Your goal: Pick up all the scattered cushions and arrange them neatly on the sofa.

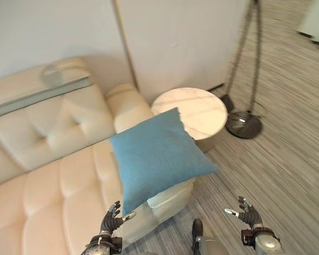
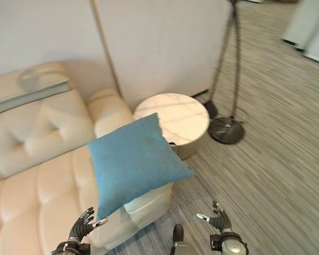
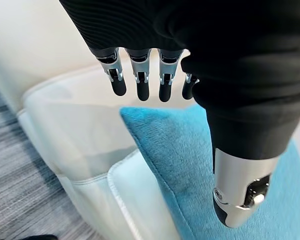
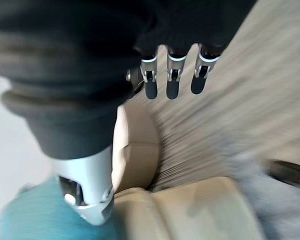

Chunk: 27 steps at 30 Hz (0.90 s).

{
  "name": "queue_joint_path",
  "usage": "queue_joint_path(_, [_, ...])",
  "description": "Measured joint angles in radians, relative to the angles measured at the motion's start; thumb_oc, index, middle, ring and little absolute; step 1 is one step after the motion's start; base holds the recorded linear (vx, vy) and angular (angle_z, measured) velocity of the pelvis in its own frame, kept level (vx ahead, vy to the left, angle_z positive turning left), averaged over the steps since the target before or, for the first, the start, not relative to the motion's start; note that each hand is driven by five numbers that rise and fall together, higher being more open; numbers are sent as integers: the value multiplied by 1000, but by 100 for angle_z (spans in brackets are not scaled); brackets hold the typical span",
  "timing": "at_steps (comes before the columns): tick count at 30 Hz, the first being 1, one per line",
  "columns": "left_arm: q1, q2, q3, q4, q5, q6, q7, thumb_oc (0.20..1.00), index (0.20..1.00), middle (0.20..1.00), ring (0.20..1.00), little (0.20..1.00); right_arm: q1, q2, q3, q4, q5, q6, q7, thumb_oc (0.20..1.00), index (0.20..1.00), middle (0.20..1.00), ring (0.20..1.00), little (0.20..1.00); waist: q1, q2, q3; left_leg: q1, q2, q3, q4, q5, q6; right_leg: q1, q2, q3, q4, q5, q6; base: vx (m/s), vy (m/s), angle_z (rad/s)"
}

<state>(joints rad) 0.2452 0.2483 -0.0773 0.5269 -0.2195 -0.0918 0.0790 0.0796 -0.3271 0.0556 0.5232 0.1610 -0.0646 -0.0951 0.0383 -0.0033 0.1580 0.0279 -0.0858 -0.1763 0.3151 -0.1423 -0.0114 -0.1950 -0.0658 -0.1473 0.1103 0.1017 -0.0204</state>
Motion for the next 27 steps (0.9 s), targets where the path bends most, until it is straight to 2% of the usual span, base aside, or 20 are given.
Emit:
queue_joint_path(1, [-10,3,0,10,-1,1,0,1000,1000,1000,1000,1000,-15,-14,-2,-9,11,-2,-2,1000,1000,1000,1000,1000,-3,-8,6,-60,36,105,79,-10,-22,17,1,-23,-34,-16,-27,113,-141,65])
queue_joint_path(3, [-32,11,-1,15,-1,0,0,1000,1000,1000,1000,1000,-1,-12,-26,-20,21,-2,-5,1000,1000,1000,1000,1000,-28,-11,9,-101,97,258,69,-17,-27,65,-1,-100,-79,-18,-39,105,-82,98])
queue_joint_path(5, [-56,22,-1,11,0,0,0,1000,1000,1000,1000,1000,15,-12,-28,-23,31,0,-5,1000,1000,1000,1000,1000,-31,-21,14,-113,106,308,-16,-16,-25,70,-1,-114,-82,-25,-47,203,-45,51])
queue_joint_path(6, [-60,22,-3,13,0,1,0,1000,1000,1000,1000,1000,14,-13,-29,-21,36,0,-6,1000,1000,1000,1000,1000,-36,-15,15,-121,118,336,-53,-12,-19,82,3,-136,-98,-30,-38,287,12,72])
queue_joint_path(7, [-80,13,-21,13,1,-2,-2,1000,1000,1000,1000,1000,28,-38,-40,-20,38,-4,-13,1000,1000,1000,1000,1000,-61,54,19,-165,222,390,-139,32,-41,52,49,-173,19,-95,-46,235,28,81])
queue_joint_path(8, [-110,24,-10,18,1,-1,-1,1000,1000,1000,1000,1000,46,-20,-46,4,38,23,-14,1000,1000,1000,1000,1000,-54,7,38,-169,211,409,-82,48,-49,-7,21,-166,111,-153,-58,161,53,61])
queue_joint_path(9, [-88,34,-2,12,2,0,-1,1000,1000,1000,1000,1000,43,-12,-41,-14,37,23,-13,1000,1000,1000,1000,1000,-53,-10,34,-168,185,411,-63,30,-30,-16,17,-143,99,-160,-42,109,74,-26])
queue_joint_path(10, [-66,29,3,14,3,5,-1,1000,1000,1000,1000,1000,36,-25,-38,-44,36,19,-13,1000,1000,1000,1000,1000,-42,8,27,-155,182,401,-91,10,1,-13,33,-152,73,-174,-2,166,92,-66])
queue_joint_path(11, [-48,19,10,3,3,10,-2,1000,1000,1000,1000,1000,27,-49,-55,-60,35,17,-14,1000,1000,1000,1000,1000,-36,54,44,-131,230,410,-163,39,11,-64,40,-156,269,-226,-23,190,103,-21])
queue_joint_path(12, [-41,30,10,-8,3,12,-1,1000,1000,1000,1000,1000,58,-46,-73,-63,35,27,-15,1000,1000,1000,1000,1000,-44,16,33,-109,193,406,-187,41,10,-40,-24,-120,395,-299,20,168,101,12])
queue_joint_path(13, [-32,52,8,-26,4,11,-2,1000,1000,1000,1000,1000,71,-43,-72,-65,34,29,-14,1000,1000,1000,1000,1000,-50,-28,23,-84,156,408,-208,49,4,26,-58,-81,314,-343,38,163,108,40])
queue_joint_path(14, [-24,55,8,-12,4,16,-3,1000,1000,1000,1000,1000,62,-56,-75,-65,33,30,-15,1000,1000,1000,1000,1000,-52,-15,33,-59,172,390,-239,71,8,75,-21,-75,238,-314,31,141,104,-4])
queue_joint_path(15, [-9,61,14,-13,4,16,-2,1000,1000,1000,1000,1000,58,-64,-78,-92,33,27,-16,1000,1000,1000,1000,1000,-40,-7,20,-53,172,390,-258,83,8,88,-10,-69,204,-300,23,143,106,-22])
queue_joint_path(16, [-6,61,14,-13,4,15,-1,1000,1000,1000,1000,1000,64,-76,-78,-109,32,23,-18,1000,1000,1000,1000,1000,-37,2,23,-46,178,390,-263,117,9,86,2,-73,195,-277,23,119,83,-25])
queue_joint_path(17, [-7,62,19,-13,4,17,-1,1000,1000,1000,1000,1000,48,-85,-80,-122,27,27,-22,1000,1000,1000,1000,1000,-33,10,21,-40,183,393,-277,148,-23,94,11,-70,182,-265,18,105,85,-9])
queue_joint_path(20, [-19,68,45,-19,4,14,0,1000,1000,1000,1000,1000,35,-104,-79,-151,24,27,-24,1000,1000,1000,1000,1000,-29,10,16,-36,179,400,-285,157,-21,112,13,-71,143,-235,13,61,60,-4])
queue_joint_path(24, [-65,121,52,-21,3,8,4,1000,1000,1000,1000,1000,-34,-125,-74,-152,25,24,-27,1000,1000,1000,1000,1000,-17,-26,10,-44,169,402,-304,160,-15,147,14,-71,33,-174,38,59,43,-2])
queue_joint_path(27, [-111,147,51,3,-1,-2,22,1000,1000,1000,1000,1000,-120,-187,-13,-112,27,25,-27,1000,1000,1000,1000,1000,0,-40,2,-62,163,403,-307,159,-5,153,13,-71,-24,-140,51,-11,3,0])
